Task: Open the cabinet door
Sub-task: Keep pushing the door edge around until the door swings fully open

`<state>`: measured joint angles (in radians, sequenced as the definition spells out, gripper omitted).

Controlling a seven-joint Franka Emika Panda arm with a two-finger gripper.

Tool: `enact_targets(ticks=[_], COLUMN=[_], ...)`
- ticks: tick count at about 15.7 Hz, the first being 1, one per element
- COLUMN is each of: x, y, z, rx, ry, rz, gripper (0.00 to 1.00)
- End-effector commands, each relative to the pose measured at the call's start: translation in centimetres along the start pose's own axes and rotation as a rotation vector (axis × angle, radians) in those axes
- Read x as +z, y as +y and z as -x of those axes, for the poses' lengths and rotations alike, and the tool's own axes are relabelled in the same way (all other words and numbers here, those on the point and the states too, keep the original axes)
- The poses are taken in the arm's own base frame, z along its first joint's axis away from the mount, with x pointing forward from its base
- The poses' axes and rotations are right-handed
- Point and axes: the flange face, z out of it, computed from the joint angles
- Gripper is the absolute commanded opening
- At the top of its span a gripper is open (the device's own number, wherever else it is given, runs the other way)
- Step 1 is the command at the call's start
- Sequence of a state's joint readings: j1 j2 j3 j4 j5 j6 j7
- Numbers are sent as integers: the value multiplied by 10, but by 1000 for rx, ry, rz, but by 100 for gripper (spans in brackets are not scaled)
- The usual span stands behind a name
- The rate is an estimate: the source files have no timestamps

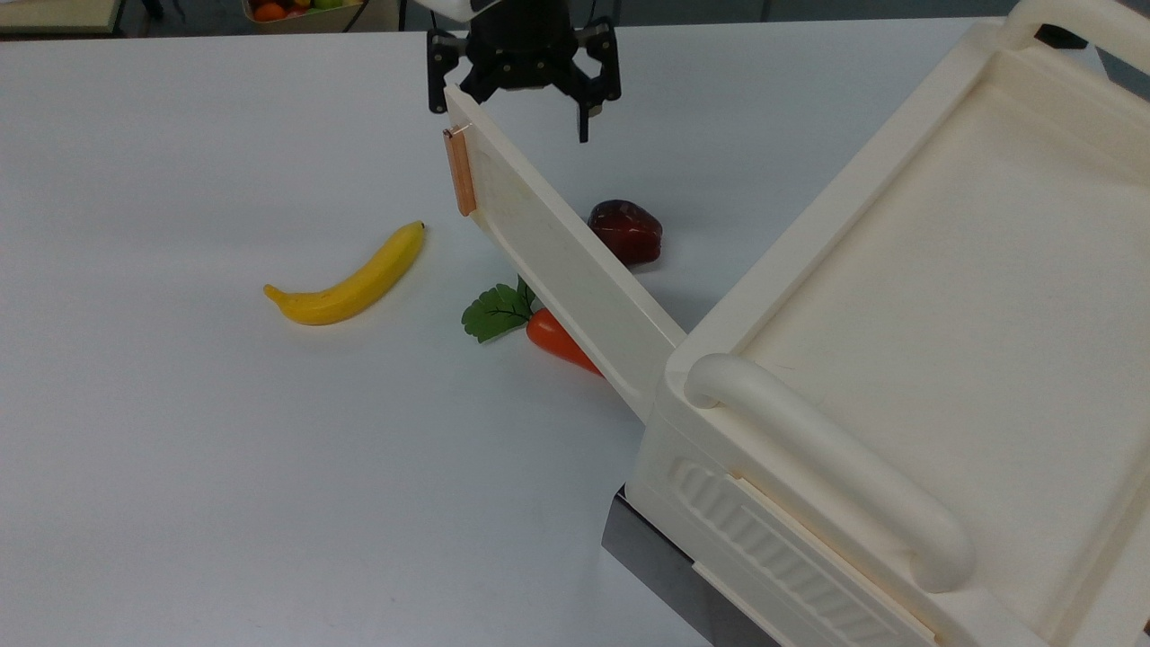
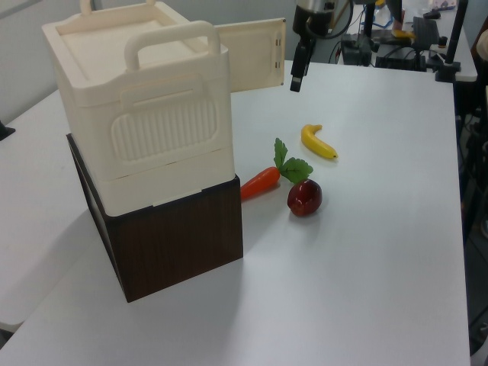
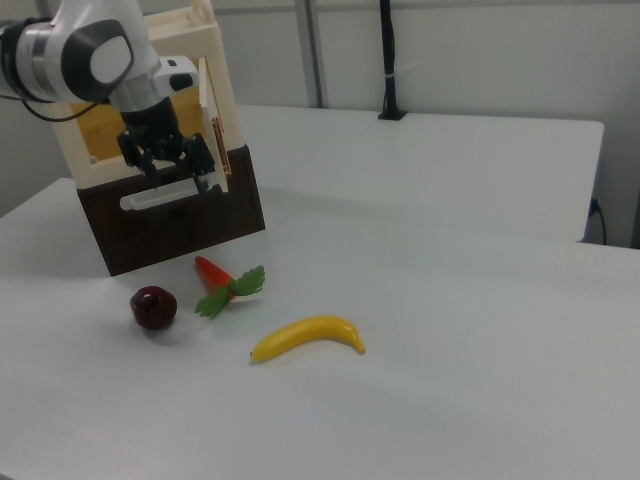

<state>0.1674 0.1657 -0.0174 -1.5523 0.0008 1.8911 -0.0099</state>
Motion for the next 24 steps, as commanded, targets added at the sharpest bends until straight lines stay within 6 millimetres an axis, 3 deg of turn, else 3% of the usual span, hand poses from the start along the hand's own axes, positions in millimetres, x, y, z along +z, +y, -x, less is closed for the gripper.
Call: enact_targets(ticks=[1, 4, 15, 24], x=[7, 8, 3, 17], y=[22, 48, 135, 126], z=[-15, -20, -11, -9], rx=[53, 88, 202, 204], ry=[84, 128, 158, 110], rz=[24, 32, 68, 60], gripper=[100, 100, 100, 100])
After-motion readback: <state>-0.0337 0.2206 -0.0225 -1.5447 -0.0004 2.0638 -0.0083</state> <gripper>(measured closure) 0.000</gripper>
